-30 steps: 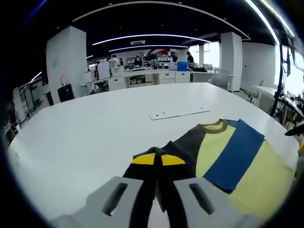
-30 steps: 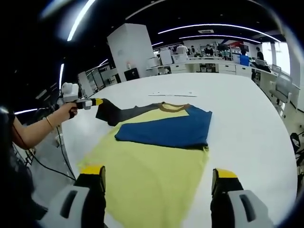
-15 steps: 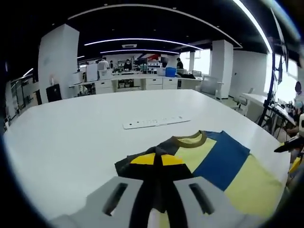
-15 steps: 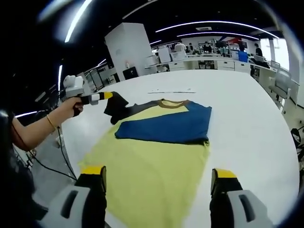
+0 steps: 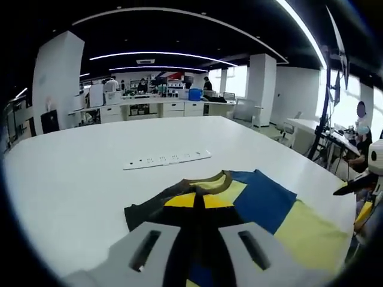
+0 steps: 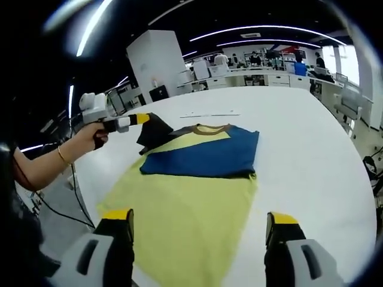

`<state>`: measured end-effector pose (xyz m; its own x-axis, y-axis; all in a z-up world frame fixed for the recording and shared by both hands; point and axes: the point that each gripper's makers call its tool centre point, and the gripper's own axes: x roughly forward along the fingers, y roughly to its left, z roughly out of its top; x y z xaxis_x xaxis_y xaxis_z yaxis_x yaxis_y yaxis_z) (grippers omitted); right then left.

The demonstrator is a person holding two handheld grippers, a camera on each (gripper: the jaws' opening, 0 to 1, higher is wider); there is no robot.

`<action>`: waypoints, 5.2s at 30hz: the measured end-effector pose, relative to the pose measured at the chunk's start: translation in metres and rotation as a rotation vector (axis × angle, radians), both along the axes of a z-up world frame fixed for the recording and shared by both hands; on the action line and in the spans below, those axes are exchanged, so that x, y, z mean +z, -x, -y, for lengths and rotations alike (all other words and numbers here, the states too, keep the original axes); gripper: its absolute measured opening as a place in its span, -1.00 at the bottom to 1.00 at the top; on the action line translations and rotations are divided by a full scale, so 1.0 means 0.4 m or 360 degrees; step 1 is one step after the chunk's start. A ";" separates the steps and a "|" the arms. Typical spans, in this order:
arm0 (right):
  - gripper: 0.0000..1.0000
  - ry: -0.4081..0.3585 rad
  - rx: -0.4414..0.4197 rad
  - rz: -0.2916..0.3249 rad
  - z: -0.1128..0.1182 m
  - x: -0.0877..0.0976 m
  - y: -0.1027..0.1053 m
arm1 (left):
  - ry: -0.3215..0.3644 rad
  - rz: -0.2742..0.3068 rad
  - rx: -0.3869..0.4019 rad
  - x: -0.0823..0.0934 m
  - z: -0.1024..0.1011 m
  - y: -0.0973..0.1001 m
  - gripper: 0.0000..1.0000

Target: Fold the garment on the visible template until the final outline fits inside the template.

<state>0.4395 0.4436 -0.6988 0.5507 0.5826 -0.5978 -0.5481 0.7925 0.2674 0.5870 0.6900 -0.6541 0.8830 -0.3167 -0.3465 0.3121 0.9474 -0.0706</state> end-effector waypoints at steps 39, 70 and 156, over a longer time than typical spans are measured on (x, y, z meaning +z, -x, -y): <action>0.83 -0.0032 -0.0040 -0.0033 0.001 -0.017 -0.009 | -0.0185 -0.0231 -0.0544 -0.165 0.240 0.133 -0.91; 0.79 -0.0034 0.0272 0.0040 -0.162 0.028 -0.063 | -0.0249 -0.0111 -0.0386 -0.096 0.069 0.231 0.98; -1.00 0.0327 0.0519 0.0290 -0.531 -0.143 -0.188 | -0.0231 -0.0253 -0.0066 -0.128 -0.135 0.474 0.71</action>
